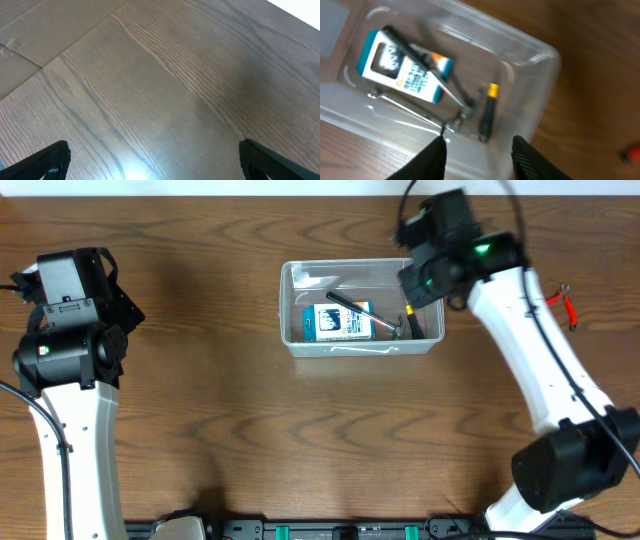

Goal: Pack container
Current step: 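Lower the screwdriver into the container and open the right gripper, then raise the right gripper and move it right toward the red pliers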

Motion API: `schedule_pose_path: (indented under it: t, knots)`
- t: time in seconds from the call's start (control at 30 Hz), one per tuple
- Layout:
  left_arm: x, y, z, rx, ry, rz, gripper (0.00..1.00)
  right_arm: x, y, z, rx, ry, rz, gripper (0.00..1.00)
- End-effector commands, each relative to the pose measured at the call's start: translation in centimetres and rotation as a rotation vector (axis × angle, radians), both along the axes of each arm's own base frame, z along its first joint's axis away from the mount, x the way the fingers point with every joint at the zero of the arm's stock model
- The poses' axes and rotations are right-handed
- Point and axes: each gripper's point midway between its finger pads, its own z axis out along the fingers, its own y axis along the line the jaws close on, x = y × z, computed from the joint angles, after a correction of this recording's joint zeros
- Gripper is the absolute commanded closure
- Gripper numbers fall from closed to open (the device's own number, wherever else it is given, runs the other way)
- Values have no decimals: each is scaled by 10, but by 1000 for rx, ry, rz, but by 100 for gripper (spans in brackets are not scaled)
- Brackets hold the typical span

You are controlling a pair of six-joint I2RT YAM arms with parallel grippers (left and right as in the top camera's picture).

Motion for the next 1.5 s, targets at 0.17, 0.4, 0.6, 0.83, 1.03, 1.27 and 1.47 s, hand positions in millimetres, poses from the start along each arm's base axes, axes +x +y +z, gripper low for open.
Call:
schedule_pose_path:
  t: [0.17,0.4,0.6,0.83,1.03,1.27,1.47]
  knots:
    - [-1,4,3,12,-8,23,2,3,-30,42,101,-40,-199,25]
    - [-1,4,3,12,-8,23,2,0,-30,41,131,-20,-238,21]
    - [-1,4,3,12,-8,23,2,28,-50,56,196,-131,-412,38]
    - [-1,4,3,12,-8,23,2,55,-68,76,264,-244,-468,1]
    - [-1,4,3,12,-8,23,2,74,-80,88,263,-270,-487,1]
    - [-1,4,3,12,-8,23,2,100,-90,87,183,-234,-491,1]
    - [-1,4,3,12,-8,23,2,108,-130,76,190,-195,-620,1]
